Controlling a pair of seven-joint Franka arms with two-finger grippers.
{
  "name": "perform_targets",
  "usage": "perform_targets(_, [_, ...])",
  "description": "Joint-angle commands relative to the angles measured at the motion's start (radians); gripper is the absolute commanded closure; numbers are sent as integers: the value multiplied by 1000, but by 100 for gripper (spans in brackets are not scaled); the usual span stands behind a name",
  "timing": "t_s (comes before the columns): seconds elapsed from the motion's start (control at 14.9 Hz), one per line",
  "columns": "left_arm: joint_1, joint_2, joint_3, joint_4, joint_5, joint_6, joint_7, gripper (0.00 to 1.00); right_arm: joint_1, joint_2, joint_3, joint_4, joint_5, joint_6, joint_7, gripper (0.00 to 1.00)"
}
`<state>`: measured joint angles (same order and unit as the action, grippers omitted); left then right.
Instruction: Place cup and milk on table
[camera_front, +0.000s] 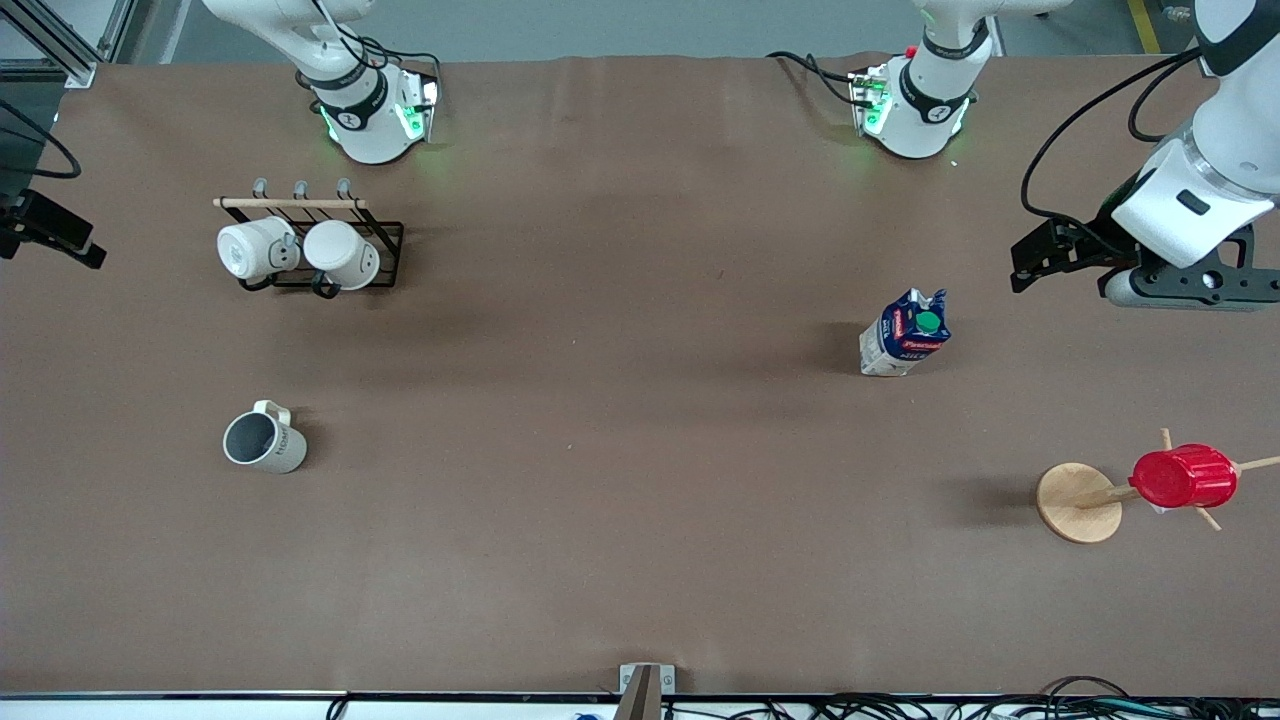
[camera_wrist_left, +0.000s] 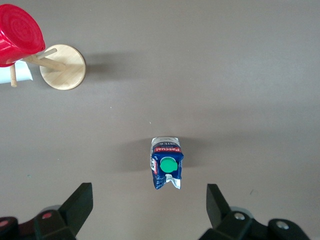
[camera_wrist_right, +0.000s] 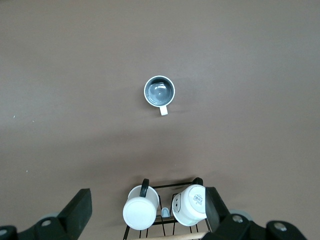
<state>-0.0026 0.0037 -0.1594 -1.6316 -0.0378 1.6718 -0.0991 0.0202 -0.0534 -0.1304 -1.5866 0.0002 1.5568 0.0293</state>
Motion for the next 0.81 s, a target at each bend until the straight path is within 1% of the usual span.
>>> perform_targets(0.0, [-3,-10,-2,-17,15,29,-5,0,1,4,-1,13,-19,-12,0,0])
perform_targets(0.4, [-5,-2,-2,-22,16,32,-11,0,1,7,-3,2,-19,2,0,0])
perform_targets(0.54, [0,9,-3,-19,16,34,-8,1,1,24,-3,-1,-19,22,-2,0])
perform_targets(0.61, [0,10,-2,-19,16,45,-8,1,0,47,-3,-21,-17,49,-6,0])
perform_targets(0.74, [0,10,-3,-25,16,51,-10,3,0,60,-3,-102,-17,147,-6,0])
